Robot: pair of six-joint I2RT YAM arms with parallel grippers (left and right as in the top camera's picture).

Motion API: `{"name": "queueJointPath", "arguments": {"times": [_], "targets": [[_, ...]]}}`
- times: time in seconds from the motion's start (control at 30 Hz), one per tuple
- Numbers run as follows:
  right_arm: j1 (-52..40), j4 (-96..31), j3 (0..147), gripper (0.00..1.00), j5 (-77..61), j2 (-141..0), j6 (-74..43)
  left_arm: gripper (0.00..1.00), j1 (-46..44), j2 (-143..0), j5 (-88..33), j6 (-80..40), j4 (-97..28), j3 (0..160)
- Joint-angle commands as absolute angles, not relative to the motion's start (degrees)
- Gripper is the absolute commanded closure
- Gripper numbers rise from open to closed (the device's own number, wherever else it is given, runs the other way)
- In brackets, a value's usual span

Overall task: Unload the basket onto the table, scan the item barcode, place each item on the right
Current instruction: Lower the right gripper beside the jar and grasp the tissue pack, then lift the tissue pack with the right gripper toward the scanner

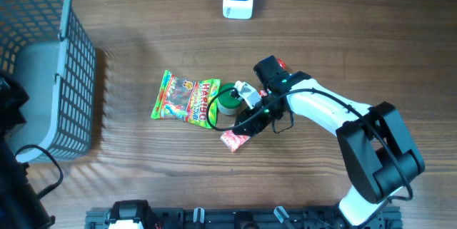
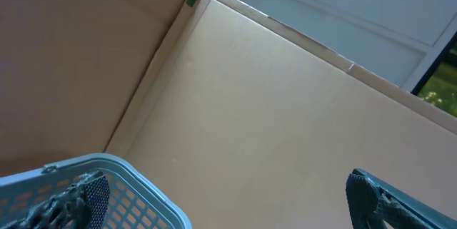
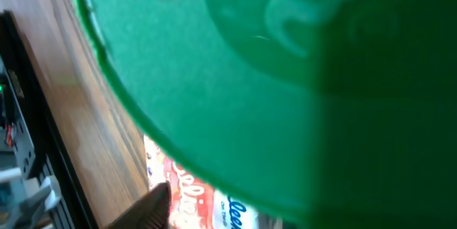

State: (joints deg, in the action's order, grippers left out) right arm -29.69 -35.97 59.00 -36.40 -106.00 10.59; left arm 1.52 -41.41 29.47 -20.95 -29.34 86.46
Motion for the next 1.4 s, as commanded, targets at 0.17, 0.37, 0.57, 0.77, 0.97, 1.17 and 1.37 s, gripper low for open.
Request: {"name": "queueJointPath", "arguments": {"times": [0.17, 0.37, 0.57, 0.77, 0.97, 1.17, 1.37], "targets": [[-30.4, -42.5, 58.4, 0.02, -31.3, -98.5, 0.2, 0.00, 1.9, -40.2, 31.6, -21.5, -28.9, 86.3], [-30.4, -43.9, 59.2, 0.00, -22.1, -83.7, -3.0, 0.00, 1.9, -40.2, 31.6, -21.5, -28.9, 86.3], [-30.4, -42.2, 58.5, 0.00, -22.0, -87.2, -1.7, 0.00, 1.9, -40.1, 31.6, -21.5, -28.9, 86.3], [-30.4, -40.7, 58.8, 0.00, -18.4, -88.3, -22.8, 0.00, 1.9, -40.1, 31.6, -21.5, -29.1, 86.3], [-36.8, -43.6, 58.2, 0.07, -19.0, -88.6, -19.6, 0.00, 1.9, -40.1, 31.6, -21.5, -29.1, 86.3], [-45.6, -42.1, 57.6, 0.11, -9.3, -90.1, -19.7, 0.00, 1.9, -40.1, 31.5, -21.5, -29.1, 86.3], [-48.9, -38.3, 57.8, 0.06, -2.4, -98.0, -23.5, 0.00, 1.9, -40.0, 31.5, -21.8, -29.1, 86.3]]}}
